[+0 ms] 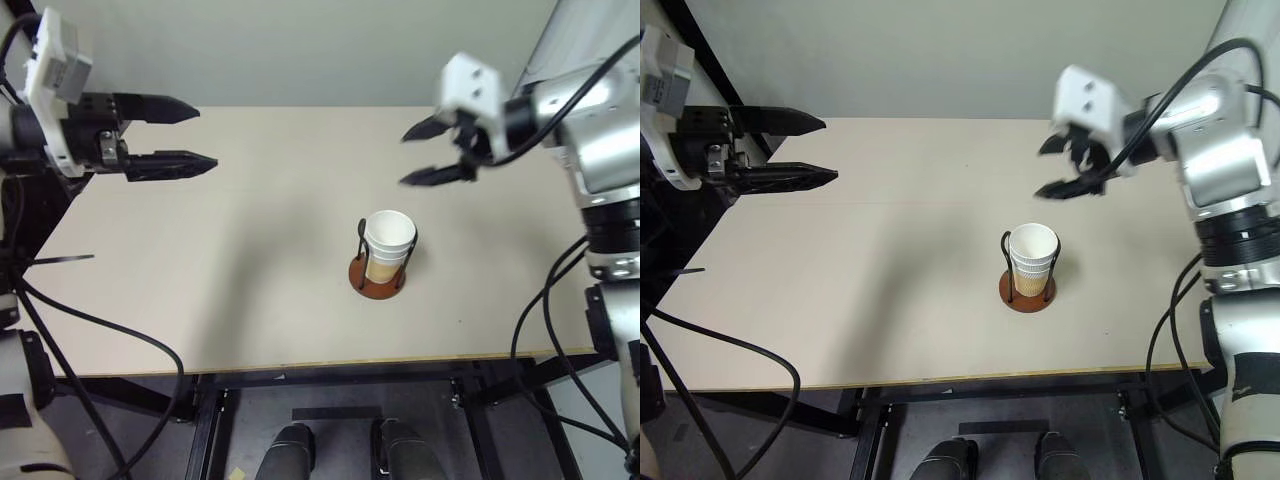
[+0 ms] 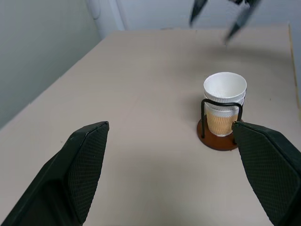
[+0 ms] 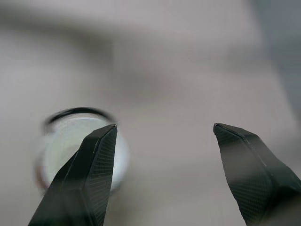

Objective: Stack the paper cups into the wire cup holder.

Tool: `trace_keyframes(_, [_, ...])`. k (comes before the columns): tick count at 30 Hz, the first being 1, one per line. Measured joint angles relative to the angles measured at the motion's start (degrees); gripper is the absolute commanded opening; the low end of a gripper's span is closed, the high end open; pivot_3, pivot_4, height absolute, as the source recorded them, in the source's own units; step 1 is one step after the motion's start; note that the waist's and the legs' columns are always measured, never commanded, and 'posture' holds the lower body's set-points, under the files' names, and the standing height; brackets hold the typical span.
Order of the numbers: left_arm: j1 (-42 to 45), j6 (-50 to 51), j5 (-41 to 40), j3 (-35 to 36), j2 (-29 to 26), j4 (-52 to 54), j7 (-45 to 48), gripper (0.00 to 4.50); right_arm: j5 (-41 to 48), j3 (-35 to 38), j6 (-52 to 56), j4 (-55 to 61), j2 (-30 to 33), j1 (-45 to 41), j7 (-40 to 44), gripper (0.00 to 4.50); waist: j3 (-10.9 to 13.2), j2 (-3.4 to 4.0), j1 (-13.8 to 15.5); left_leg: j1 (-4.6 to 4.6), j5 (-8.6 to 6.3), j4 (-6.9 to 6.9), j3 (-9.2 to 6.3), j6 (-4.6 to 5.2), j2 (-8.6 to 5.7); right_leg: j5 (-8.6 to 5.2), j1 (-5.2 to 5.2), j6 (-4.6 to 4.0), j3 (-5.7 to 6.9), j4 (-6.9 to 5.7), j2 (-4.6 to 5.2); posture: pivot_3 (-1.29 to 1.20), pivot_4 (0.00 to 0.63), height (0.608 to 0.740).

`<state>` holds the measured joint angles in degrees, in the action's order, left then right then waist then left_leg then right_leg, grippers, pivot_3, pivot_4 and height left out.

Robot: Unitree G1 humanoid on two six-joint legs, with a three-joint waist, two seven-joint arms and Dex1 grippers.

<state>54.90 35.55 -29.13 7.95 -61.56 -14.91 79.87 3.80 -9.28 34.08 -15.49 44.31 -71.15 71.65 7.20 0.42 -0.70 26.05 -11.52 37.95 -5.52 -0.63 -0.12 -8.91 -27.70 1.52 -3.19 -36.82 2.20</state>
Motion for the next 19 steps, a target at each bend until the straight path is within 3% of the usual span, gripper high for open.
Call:
trace_keyframes(9, [1.13,-4.97,2.97,0.29,5.13,-9.29,-8.01,4.5,0.1,11.89,13.34,2.64,4.04,20.78,-18.45,3.37,0.03,0.02,0.47,-0.16,0.12,0.12,0.03,0.02,0.01,0.24,0.19,0.47,-0.04,-0.01,0.0,0.0,0.15,0.74])
trace_keyframes(14, [4.43,-9.22,6.41,0.5,6.52,-15.99,-14.43,4.5,-0.67,16.78,15.96,1.36,3.72,23.84,-29.06,3.37,0.05,0.06,0.19,-0.2,0.23,0.09,0.1,0.12,-0.02,0.39,0.22,0.72,-0.16,0.02,0.0,0.0,0.15,0.74])
trace_keyframes(19, [2.9,-10.03,6.98,0.63,6.62,-16.62,-15.77,4.5,-0.03,17.94,16.18,3.12,3.18,28.05,-32.38,3.37,0.04,0.06,0.26,-0.13,0.23,0.09,0.1,0.13,-0.03,0.39,0.23,0.83,-0.12,0.12,0.0,0.0,0.15,0.74])
